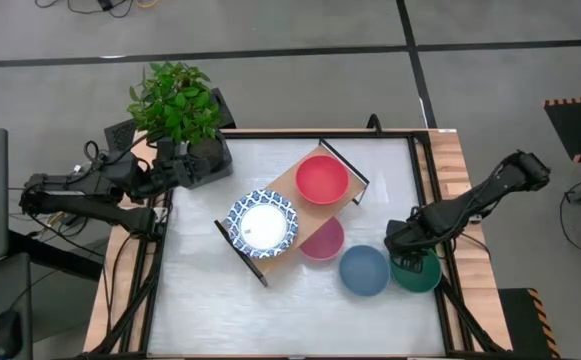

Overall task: Place and stack bowls onto a shelf
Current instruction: Stack the green bowl on top of the red bowl on the shelf

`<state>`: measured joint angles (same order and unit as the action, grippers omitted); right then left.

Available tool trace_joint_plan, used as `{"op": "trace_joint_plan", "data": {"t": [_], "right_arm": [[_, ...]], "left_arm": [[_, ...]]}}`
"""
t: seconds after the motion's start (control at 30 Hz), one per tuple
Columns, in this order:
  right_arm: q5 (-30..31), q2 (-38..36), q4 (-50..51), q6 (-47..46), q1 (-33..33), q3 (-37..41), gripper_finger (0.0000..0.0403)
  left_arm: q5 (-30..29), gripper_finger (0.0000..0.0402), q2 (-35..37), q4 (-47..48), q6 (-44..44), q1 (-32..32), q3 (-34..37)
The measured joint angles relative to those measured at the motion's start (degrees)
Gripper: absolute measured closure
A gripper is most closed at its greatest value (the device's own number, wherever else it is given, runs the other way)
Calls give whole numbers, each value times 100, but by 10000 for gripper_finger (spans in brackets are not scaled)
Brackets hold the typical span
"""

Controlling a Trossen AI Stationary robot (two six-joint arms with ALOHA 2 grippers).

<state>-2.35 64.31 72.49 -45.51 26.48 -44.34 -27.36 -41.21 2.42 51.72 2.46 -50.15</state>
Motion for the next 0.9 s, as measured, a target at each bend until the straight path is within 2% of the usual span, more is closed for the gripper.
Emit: {"op": "trace_joint_plan", "data": {"t": [0.23, 0.43, 0.63, 0.77, 0.9], "right_arm": [[-91, 698, -187, -605, 3, 0, 139], [-262, 1233, -367, -450, 0, 0, 139], [-383, 1469, -654, -415, 0, -10, 146], [-385, 1478, -647, -596, 4, -24, 195], [-407, 1409, -527, -698, 7, -26, 287]], "left_arm": [[114, 200, 0, 0, 122, 0, 0], [110, 200, 0, 24, 122, 0, 0], [110, 200, 0, 33, 120, 0, 0], [108, 200, 0, 36, 120, 0, 0], [97, 200, 0, 114, 120, 0, 0]]}}
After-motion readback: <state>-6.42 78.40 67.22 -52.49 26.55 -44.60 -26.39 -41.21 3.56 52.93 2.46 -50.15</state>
